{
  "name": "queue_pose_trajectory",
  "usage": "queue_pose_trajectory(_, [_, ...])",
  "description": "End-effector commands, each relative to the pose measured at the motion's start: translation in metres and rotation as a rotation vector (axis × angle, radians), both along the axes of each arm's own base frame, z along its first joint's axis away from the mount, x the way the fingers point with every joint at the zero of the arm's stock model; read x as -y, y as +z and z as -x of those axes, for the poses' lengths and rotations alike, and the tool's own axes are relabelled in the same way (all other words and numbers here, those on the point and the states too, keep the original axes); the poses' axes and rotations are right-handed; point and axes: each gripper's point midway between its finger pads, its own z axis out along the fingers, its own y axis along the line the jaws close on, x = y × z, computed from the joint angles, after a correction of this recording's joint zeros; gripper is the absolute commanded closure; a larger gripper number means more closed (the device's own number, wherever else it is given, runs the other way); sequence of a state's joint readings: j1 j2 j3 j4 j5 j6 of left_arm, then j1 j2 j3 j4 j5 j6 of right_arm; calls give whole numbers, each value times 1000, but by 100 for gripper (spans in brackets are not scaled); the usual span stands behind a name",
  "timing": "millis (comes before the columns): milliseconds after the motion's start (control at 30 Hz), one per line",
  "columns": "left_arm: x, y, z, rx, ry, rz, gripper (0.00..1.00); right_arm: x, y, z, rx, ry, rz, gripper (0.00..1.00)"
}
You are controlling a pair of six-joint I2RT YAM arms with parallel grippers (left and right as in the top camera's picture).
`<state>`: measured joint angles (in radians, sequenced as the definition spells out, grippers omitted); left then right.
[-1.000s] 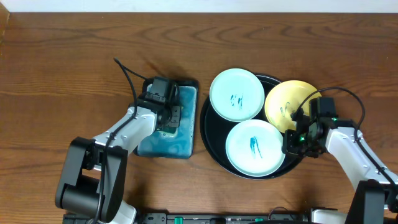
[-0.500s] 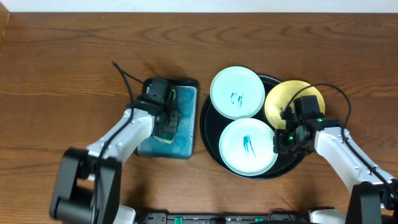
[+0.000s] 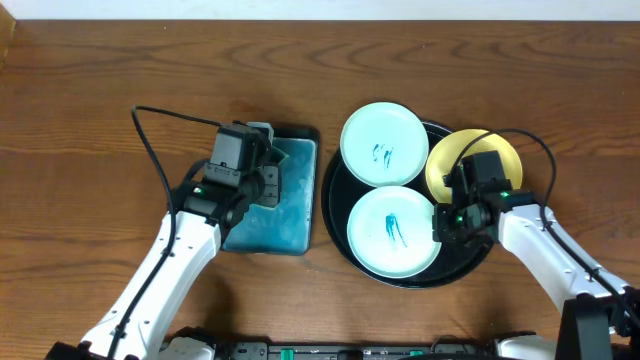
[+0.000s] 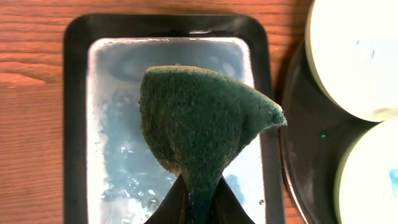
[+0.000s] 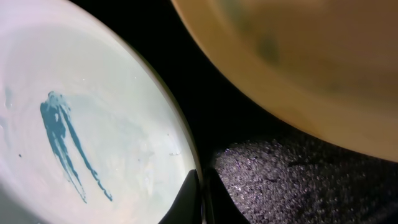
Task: Clean dirty plates on tray and stack at the side
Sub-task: 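Lift the sponge with the left gripper and dip it in the water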
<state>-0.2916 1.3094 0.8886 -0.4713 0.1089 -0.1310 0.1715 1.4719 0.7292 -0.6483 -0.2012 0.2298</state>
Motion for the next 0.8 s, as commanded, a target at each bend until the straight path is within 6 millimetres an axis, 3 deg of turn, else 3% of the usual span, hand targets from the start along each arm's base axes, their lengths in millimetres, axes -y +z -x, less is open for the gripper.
queue_pose_trajectory(0, [16,6,4,-9,-51,89,92,-1,-3,2,-1,20,15,99])
queue_pose_trajectory(133, [24,12,3,-13,-82,184,93,-1,-3,2,-1,20,16,99])
queue_pose_trajectory(533, [16,28,-7,-36,-120,495,92,-1,-3,2,-1,20,15,99])
queue_pose_trajectory(767, [27,26,-10,-68,-231,672,92,-1,-3,1,4,20,15,99])
